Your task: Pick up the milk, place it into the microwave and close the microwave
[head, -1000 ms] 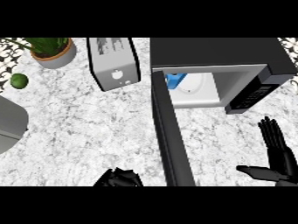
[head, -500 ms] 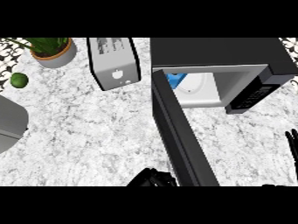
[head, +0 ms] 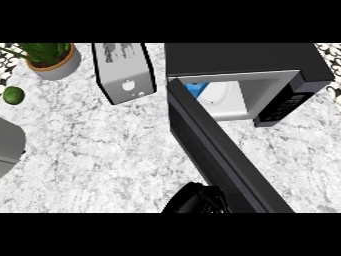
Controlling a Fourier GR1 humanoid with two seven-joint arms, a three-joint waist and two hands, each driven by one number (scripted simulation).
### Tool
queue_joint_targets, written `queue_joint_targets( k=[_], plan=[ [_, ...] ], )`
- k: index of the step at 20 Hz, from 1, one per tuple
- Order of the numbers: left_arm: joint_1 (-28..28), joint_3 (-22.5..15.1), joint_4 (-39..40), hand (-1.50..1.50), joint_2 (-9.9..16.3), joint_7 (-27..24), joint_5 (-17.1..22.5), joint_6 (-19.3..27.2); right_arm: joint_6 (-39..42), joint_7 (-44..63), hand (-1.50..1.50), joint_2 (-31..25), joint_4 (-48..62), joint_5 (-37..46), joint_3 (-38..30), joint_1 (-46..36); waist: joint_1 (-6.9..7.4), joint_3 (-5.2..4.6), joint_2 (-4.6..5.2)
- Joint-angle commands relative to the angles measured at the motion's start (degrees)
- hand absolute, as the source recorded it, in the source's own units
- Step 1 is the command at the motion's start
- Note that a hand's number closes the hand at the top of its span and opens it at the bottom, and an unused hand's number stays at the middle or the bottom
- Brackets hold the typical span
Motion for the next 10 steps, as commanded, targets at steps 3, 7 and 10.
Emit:
queue_joint_targets(
  k=[3,7,10],
  plan=[
    [-10.7,-4.9,4.4,1.5,-0.6,1.6,6.8,6.4,4.9,2.5,-1.5,-2.4,-7.7,-3.8,1.2,2.0,-2.75,-0.07,0.51],
    [-14.0,-4.5,6.6,1.5,-0.6,2.0,11.0,9.4,4.3,4.7,-1.5,-2.8,-10.9,-5.5,1.9,1.1,-4.79,-0.12,1.01],
    [-18.0,-2.4,7.9,1.5,-0.6,2.7,12.8,11.7,5.2,5.4,-1.5,-4.1,-12.4,-6.3,1.9,1.8,-7.09,-0.16,1.21]
  ],
)
